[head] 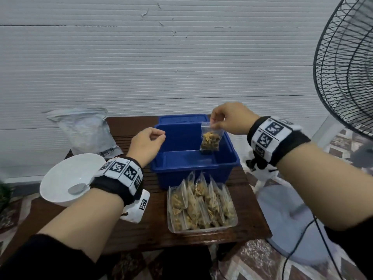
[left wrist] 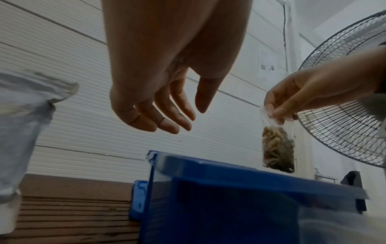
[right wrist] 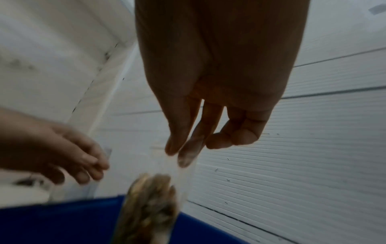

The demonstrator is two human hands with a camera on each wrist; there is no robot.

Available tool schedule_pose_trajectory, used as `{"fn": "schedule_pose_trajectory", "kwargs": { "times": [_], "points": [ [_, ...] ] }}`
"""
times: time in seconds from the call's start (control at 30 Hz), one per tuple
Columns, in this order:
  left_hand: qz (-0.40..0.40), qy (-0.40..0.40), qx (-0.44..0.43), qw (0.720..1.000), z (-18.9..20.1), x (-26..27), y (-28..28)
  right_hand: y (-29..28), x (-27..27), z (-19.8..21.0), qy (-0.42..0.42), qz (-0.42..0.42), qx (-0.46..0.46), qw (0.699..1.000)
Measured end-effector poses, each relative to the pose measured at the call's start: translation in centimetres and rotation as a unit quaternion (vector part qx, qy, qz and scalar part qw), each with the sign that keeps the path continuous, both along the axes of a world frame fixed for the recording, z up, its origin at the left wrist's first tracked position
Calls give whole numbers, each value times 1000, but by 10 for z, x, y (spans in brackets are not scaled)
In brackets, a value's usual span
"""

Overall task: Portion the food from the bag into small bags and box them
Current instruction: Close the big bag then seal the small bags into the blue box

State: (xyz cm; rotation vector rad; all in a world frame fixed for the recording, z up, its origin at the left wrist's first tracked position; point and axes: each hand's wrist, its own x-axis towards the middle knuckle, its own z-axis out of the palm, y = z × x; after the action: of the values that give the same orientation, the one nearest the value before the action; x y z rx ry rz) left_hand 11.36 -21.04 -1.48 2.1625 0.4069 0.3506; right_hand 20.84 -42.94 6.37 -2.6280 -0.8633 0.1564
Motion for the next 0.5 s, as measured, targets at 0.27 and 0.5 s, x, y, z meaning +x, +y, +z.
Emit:
{"fn": "schedule_pose_trajectory", "kwargs": {
  "times": [0.27,0.5],
  "points": [
    [8,52,12,999,-25,17,19,42,56,-29,24,35,-296,954],
    [-1,44,18,999,-39,28,27,65,87,-53,23,63,-398,915]
  ]
}}
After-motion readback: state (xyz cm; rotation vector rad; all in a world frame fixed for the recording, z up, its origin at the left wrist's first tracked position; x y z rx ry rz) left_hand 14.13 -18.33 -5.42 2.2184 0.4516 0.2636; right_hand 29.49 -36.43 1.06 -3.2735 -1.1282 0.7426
